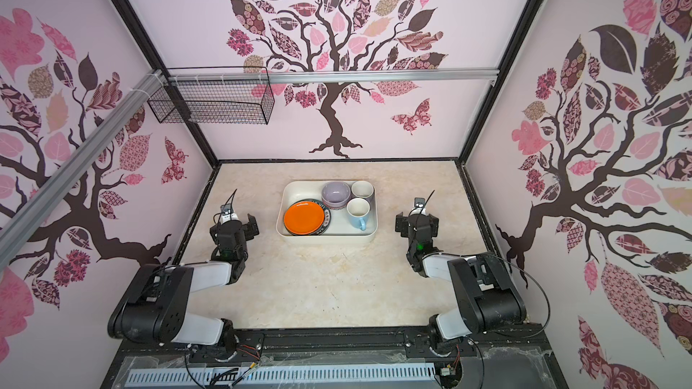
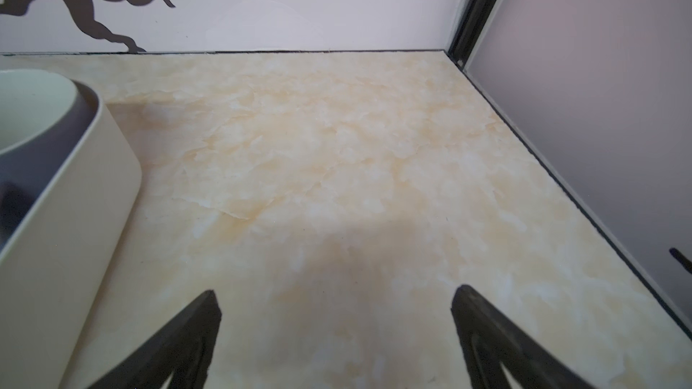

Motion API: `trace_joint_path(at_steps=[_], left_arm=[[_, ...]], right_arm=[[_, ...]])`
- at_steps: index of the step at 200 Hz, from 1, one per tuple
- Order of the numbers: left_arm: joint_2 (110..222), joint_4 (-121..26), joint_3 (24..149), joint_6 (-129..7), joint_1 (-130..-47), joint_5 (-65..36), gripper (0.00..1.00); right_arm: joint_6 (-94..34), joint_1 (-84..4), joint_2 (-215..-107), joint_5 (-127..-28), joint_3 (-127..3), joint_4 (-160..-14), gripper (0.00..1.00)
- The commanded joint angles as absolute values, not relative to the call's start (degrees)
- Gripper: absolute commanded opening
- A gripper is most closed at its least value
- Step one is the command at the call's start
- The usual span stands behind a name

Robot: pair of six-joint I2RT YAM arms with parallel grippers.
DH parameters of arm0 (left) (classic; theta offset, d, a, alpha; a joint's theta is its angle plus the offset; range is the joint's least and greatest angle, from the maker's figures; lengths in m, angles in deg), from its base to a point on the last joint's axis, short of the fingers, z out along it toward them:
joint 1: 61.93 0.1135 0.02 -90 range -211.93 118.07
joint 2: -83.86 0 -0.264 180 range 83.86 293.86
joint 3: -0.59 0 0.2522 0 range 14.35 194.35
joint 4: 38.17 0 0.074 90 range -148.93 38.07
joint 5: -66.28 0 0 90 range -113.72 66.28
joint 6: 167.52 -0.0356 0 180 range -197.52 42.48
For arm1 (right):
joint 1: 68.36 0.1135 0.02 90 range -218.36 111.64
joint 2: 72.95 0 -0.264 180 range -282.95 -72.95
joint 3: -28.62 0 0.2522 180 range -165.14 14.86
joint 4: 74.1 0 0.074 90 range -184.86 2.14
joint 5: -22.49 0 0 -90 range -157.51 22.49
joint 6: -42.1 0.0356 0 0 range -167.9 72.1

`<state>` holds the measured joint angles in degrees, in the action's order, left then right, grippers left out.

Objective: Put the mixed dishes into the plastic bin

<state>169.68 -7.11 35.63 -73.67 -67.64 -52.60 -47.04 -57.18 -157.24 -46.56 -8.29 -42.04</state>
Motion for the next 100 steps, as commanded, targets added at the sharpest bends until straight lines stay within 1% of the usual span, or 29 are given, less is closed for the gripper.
trace_joint_path(at_steps=[1, 11, 19, 28, 33, 44, 55, 63, 100], left_arm=[[169.4, -6.62, 37.16, -74.6, -66.39, -48.26, 0.98], [171.48, -4.71, 37.55, -74.1, -64.86, -45.77, 0.98], [172.49, -4.47, 38.37, -73.77, -63.5, -43.14, 0.98], [171.0, -8.13, 38.88, -72.83, -62.4, -40.78, 0.98], [170.96, -9.6, 39.17, -72.64, -61.93, -39.45, 0.98], [172.27, -7.27, 39.02, -72.85, -61.07, -36.48, 0.98], [172.08, -7.43, 38.98, -72.87, -60.94, -36.12, 0.98], [171.39, -9.4, 39.46, -72.82, -60.88, -35.71, 0.98], [171.27, -7.53, 38.42, -73.26, -60.81, -35.58, 0.98]], right_arm=[[-49.17, -59.14, -159.95, -48.08, -4.99, -29.28, 1.0], [-48.36, -60.14, -161.58, -48.19, -3.92, -24.44, 0.99], [-47.55, -61.17, -161.31, -49.99, -4.2, -25.53, 1.0], [-46.83, -62.26, -160.86, -52.56, -4.4, -27.3, 1.0], [-46.48, -63.1, -160.91, -54.82, -4.26, -27.12, 1.0], [-45.45, -65.95, -162.19, -62.16, -3.69, -25.58, 0.99], [-45.53, -66.18, -162.92, -62.35, -2.51, -22.25, 1.0], [-45.56, -66.21, -162.88, -62.44, -2.77, -22.91, 1.0], [-45.59, -66.17, -163.04, -62.17, -3.42, -24.3, 1.0]])
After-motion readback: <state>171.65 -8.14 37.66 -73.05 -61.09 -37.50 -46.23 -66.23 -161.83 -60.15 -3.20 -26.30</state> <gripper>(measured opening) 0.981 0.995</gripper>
